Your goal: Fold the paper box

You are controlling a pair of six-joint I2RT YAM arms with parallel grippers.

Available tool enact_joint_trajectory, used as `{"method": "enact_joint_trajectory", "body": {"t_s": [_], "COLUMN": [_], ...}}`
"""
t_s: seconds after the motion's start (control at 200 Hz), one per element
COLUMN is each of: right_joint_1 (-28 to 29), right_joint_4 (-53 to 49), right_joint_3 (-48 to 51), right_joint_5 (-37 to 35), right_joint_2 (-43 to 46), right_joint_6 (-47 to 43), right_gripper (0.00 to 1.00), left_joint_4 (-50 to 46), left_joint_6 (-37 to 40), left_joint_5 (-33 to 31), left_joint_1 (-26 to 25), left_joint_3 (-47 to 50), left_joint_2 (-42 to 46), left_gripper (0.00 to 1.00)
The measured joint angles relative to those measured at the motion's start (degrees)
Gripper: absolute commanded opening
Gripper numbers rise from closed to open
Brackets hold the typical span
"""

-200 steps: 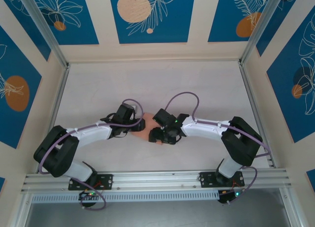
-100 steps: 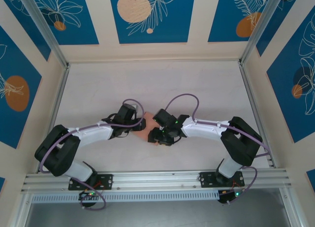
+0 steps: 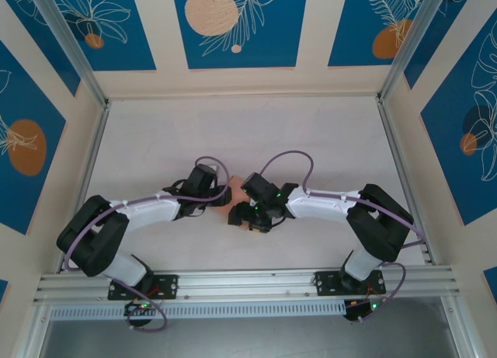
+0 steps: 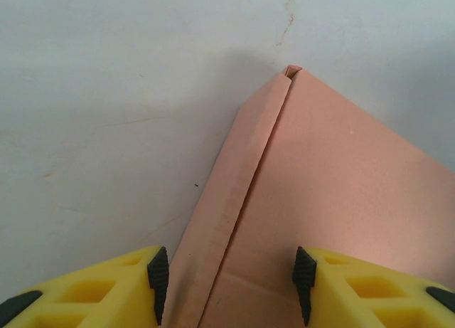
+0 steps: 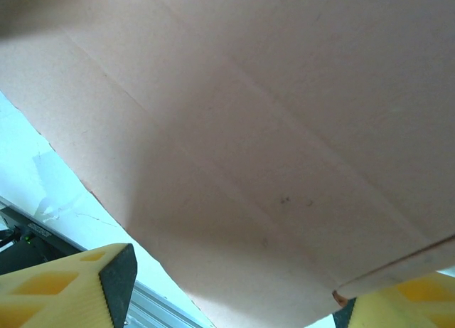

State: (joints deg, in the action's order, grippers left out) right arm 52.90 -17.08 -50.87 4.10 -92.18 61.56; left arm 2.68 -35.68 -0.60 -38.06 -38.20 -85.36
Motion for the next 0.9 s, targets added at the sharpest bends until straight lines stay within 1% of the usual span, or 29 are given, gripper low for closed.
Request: {"method": "enact_joint_trajectory", "body": {"t_s": [0.15, 0.23, 0.31, 0.47, 0.66, 0.765, 0.9], "right_joint_1": [-0.02, -0.04, 0.09, 2.19, 3.04, 3.67, 4.13], "right_joint_4": [0.20, 1.31, 1.09, -4.15, -7.48, -9.35, -10.49], "right_joint_3": [0.46, 1.22, 1.14, -1.84, -2.45, -2.82, -3.04], "right_joint_5": [-0.24, 0.02, -0.26, -4.94, -7.93, -10.03, -11.82], "right_joint_2": [-0.02, -0.02, -0.04, -0.42, -0.42, -0.39, -0.24], "right_joint_6": [0.76, 1.14, 1.29, 0.46, -0.09, -0.09, -0.07], "right_gripper": [0.62, 0.63, 0.67, 0.68, 0.67, 0.67, 0.62], "left_joint_4": [0.00, -0.02, -0.02, 0.04, -0.04, -0.07, -0.02], "left_joint_6": [0.00, -0.02, -0.13, -1.18, -1.53, -1.70, -1.97], "left_joint_5": [-0.13, -0.33, -0.57, -0.52, -0.52, -0.50, -0.50], "left_joint_1": [-0.07, -0.17, -0.28, -0.81, -1.14, -1.27, -1.40], "left_joint_3": [0.00, 0.00, 0.02, 0.11, 0.11, 0.11, 0.28], "left_joint_2": [0.00, 0.02, 0.07, 0.17, 0.24, 0.39, 0.57], "left_gripper": [0.50, 0.50, 0.50, 0.50, 0.49, 0.43, 0.42]}}
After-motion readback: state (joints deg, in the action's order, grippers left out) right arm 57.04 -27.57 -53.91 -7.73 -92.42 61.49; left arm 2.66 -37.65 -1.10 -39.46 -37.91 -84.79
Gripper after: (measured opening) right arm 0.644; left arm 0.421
